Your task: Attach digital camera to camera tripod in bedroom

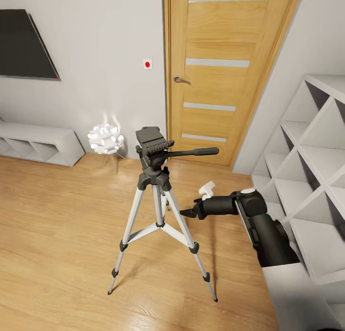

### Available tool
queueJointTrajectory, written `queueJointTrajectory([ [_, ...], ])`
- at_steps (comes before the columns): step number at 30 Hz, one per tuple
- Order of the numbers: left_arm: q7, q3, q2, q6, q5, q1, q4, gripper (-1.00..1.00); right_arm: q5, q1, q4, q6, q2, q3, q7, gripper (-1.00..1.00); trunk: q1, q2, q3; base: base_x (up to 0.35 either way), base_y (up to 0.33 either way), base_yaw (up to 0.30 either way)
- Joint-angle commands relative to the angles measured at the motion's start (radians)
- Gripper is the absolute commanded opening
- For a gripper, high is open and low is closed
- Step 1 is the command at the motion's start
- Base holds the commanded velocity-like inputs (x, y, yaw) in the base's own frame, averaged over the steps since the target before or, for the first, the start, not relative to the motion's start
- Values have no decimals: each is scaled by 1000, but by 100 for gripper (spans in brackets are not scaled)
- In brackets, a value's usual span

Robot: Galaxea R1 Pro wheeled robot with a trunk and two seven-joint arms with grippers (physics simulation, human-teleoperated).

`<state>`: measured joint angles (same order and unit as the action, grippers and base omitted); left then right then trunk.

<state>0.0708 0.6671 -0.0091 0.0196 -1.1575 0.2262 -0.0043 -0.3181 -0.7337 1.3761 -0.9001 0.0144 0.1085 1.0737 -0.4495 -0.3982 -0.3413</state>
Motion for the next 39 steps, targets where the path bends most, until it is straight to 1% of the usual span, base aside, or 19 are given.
queueJointTrajectory([
  [1,4,7,0,2,-8,1,1,-100,-11,-1,-47,20,-5,0,-1,100,0,-2,-2,0,0,0],
  [3,4,7,0,2,-8,1,1,-100,-12,-1,-96,56,-9,0,-13,100,0,-2,-2,0,0,0],
  [4,4,7,0,2,-8,1,1,-100,-12,-1,-139,99,-13,-1,-25,100,0,-2,-2,0,0,0],
  [6,4,7,0,2,-8,1,1,-100,-13,-1,-172,140,-16,-1,-36,100,0,-2,-2,0,0,0],
  [7,4,7,0,2,-8,1,1,-100,-13,-1,-194,173,-18,-1,-45,100,0,-2,-2,0,0,0],
  [10,4,7,0,2,-8,1,1,-100,-11,-1,-217,208,-19,-1,-54,100,0,-2,-2,0,0,0],
  [17,4,7,0,2,-8,1,1,-100,-9,-1,-232,240,-21,-1,-61,100,0,-2,-2,0,0,0],
  [18,4,8,0,2,-8,1,1,-100,-6,-1,-241,252,-35,-3,-94,100,0,-2,-2,0,0,0],
  [19,4,7,0,2,-8,1,1,-100,-5,-1,-242,257,-40,-3,-103,100,0,-2,-2,0,0,0],
  [22,4,7,0,2,-8,1,1,-100,0,-1,-246,317,-80,-3,-159,100,0,-2,-2,0,0,0],
  [24,4,7,0,2,-8,1,1,-100,2,-1,-247,345,-97,-3,-176,100,0,-2,-2,0,0,0],
  [25,4,7,0,2,-8,1,1,-100,2,-1,-247,352,-102,-3,-181,100,0,-2,-2,0,0,0],
  [30,4,6,0,2,-8,1,1,-100,1,-1,-247,360,-110,-3,-188,100,0,-2,-2,0,0,0],
  [39,4,8,0,2,-8,1,1,-100,0,-1,-247,365,-110,-7,-190,100,0,-2,-2,0,0,0],
])
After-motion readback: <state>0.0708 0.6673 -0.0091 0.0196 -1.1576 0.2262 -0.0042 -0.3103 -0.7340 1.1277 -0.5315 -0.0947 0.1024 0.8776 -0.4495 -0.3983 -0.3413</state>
